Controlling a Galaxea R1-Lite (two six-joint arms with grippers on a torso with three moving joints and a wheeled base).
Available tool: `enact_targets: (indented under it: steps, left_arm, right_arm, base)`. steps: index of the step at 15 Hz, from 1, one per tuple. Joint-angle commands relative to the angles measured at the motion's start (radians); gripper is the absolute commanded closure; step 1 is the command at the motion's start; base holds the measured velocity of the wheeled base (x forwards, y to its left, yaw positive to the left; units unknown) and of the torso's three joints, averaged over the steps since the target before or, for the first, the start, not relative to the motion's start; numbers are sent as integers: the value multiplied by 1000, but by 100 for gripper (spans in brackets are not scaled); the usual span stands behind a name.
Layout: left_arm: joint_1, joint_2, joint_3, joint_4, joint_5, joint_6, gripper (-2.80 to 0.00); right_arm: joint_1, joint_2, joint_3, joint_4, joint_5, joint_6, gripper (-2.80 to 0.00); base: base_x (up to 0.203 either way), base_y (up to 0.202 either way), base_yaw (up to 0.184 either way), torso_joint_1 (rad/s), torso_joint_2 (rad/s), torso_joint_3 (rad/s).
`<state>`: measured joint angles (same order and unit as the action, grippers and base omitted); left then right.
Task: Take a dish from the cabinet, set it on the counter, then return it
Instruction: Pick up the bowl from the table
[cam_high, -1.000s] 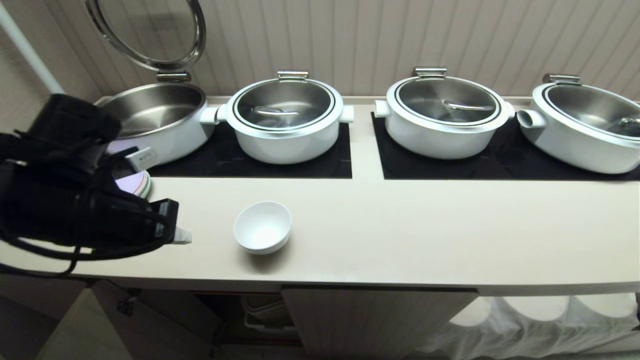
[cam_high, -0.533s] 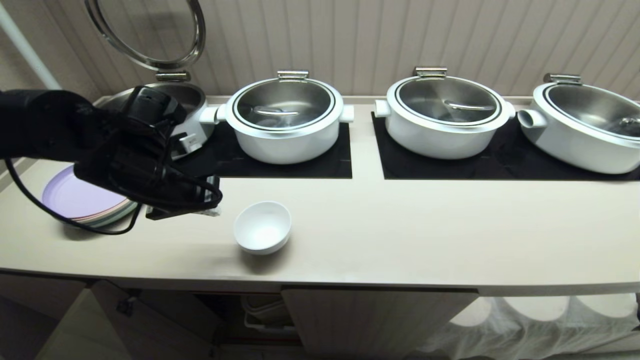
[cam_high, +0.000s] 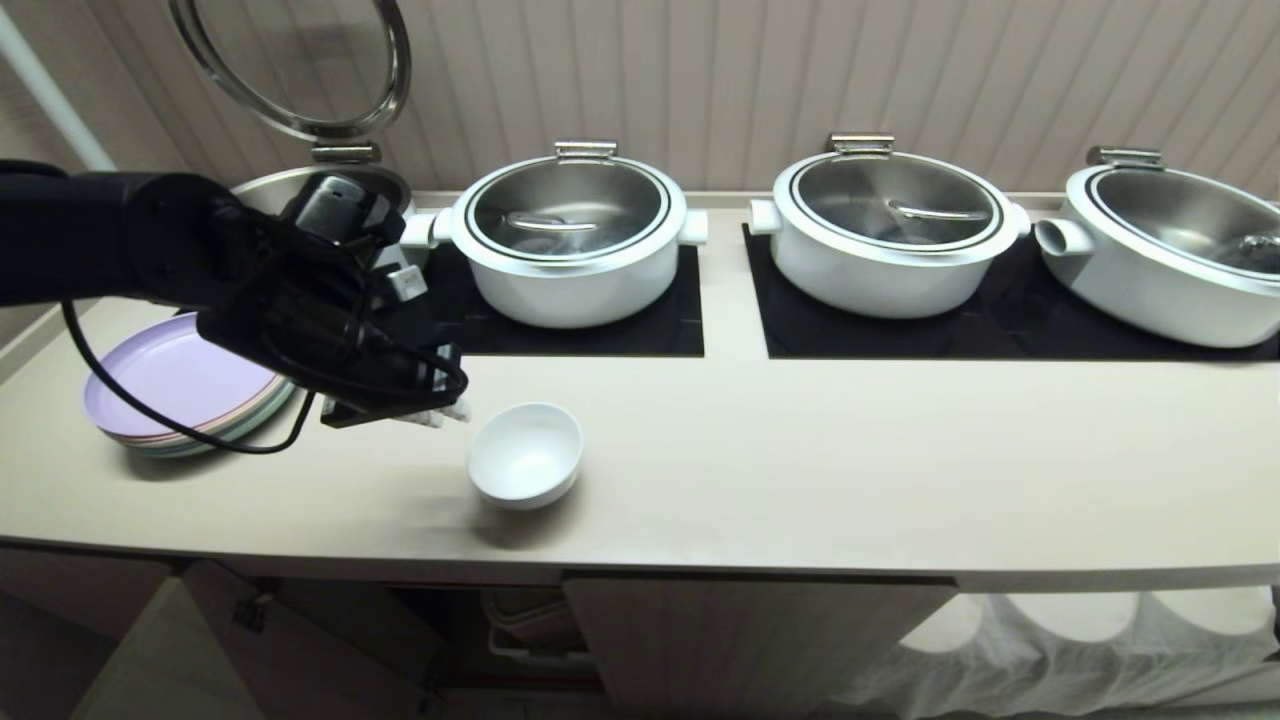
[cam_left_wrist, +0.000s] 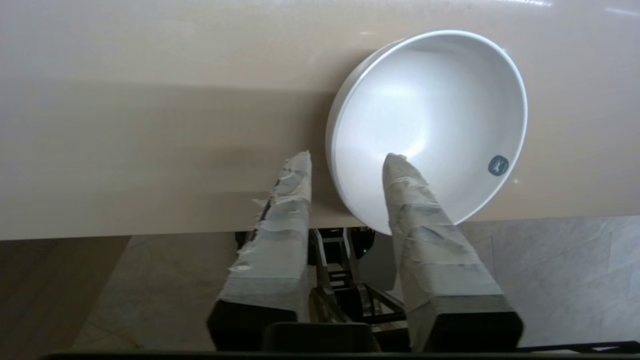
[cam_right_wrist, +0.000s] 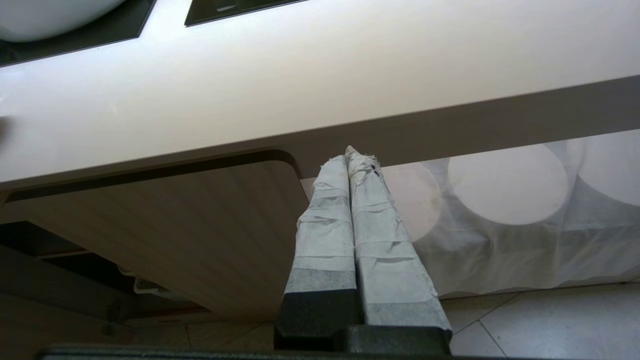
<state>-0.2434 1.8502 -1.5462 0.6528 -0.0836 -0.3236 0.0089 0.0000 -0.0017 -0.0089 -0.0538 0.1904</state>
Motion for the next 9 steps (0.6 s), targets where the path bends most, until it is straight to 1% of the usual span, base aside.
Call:
enact_targets:
  steps: [1,4,6,9]
  left_arm:
    - [0,-17,1,5,-1,-2,-280]
    - [0,-28,5,4,7,1,-280]
    - [-17,-22,9,-1,49,-5,-280]
    - [-28,6,2,-13,53,-5,-280]
  right_arm:
    - [0,0,0,0,0,1,0]
    - [0,0,0,0,0,1,0]
    - [0,0,0,0,0,1,0]
    - [0,0,0,0,0,1,0]
  base:
    - [0,0,0,0,0,0]
    - [0,0,0,0,0,0]
    - [0,0,0,0,0,0]
    - [0,0,0,0,0,0]
